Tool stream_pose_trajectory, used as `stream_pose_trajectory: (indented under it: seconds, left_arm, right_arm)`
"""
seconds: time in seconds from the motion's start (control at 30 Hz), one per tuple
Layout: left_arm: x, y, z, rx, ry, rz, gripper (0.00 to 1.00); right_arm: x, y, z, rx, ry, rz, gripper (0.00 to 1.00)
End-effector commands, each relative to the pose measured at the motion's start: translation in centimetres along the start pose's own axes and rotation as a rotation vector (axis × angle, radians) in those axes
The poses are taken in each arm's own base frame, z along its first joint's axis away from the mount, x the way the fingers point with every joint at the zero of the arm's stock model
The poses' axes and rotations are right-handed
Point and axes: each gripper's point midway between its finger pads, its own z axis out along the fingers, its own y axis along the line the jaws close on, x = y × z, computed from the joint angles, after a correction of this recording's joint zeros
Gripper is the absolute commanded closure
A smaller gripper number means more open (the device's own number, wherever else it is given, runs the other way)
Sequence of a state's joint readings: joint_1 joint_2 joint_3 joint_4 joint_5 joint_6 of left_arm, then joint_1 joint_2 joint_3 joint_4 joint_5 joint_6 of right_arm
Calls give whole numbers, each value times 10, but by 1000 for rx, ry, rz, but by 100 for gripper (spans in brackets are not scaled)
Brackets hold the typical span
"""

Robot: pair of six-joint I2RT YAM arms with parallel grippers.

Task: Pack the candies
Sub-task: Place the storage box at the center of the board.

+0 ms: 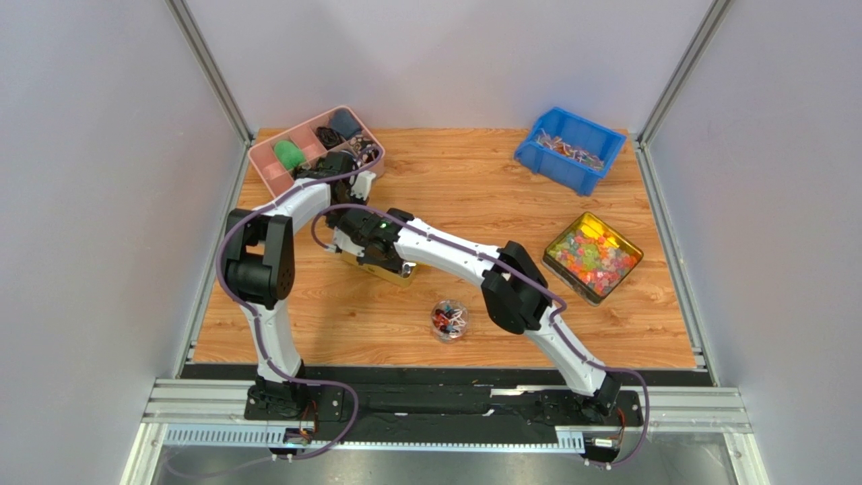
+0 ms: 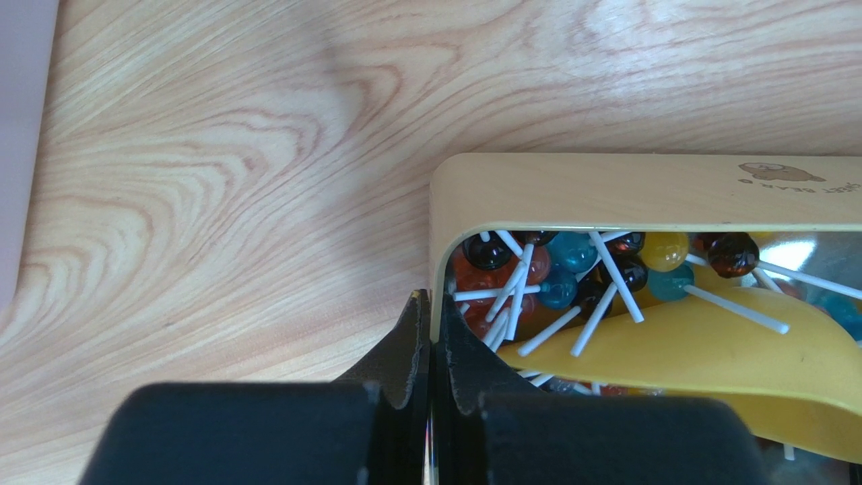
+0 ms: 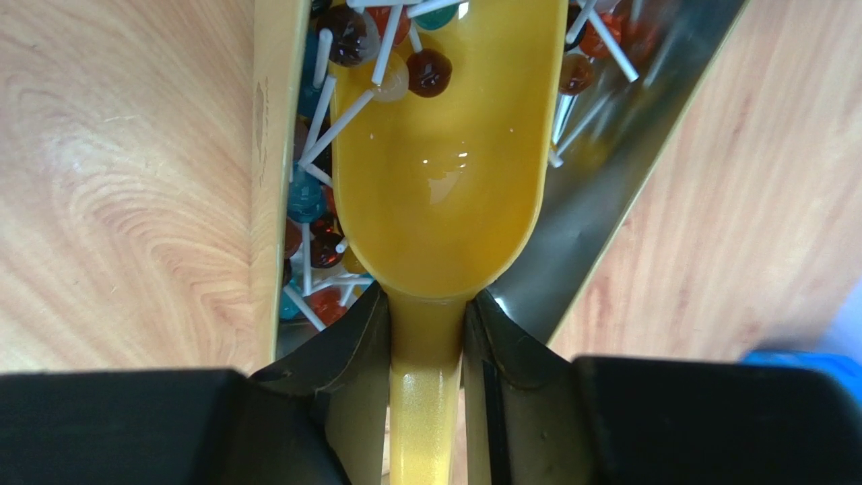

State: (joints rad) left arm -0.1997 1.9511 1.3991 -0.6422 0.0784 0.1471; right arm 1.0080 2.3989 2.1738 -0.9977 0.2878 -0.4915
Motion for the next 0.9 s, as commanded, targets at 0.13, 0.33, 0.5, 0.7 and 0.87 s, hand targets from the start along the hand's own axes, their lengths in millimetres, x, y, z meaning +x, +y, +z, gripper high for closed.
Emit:
stream_pose_trajectory:
  seconds: [0.13, 0.33, 0.5, 0.7, 0.87]
  left_arm:
    - [-31, -15, -30, 58, -128, -6, 100]
    - [-31, -14, -32, 49, -132, -3, 100]
    - [-30, -13, -31, 46, -128, -3, 100]
    - [-30, -13, -30, 44, -126, -3, 100]
    - [-30, -12, -29, 42, -126, -5, 100]
  right_arm:
    - [-10, -20, -40, -126, -191, 248, 100]
    - [-8, -20, -49, -192, -234, 285, 100]
    - [-5, -18, -59, -232, -264, 290, 100]
    - [3, -26, -77, -236, -287, 278, 100]
    - [21, -21, -87, -268, -280, 251, 100]
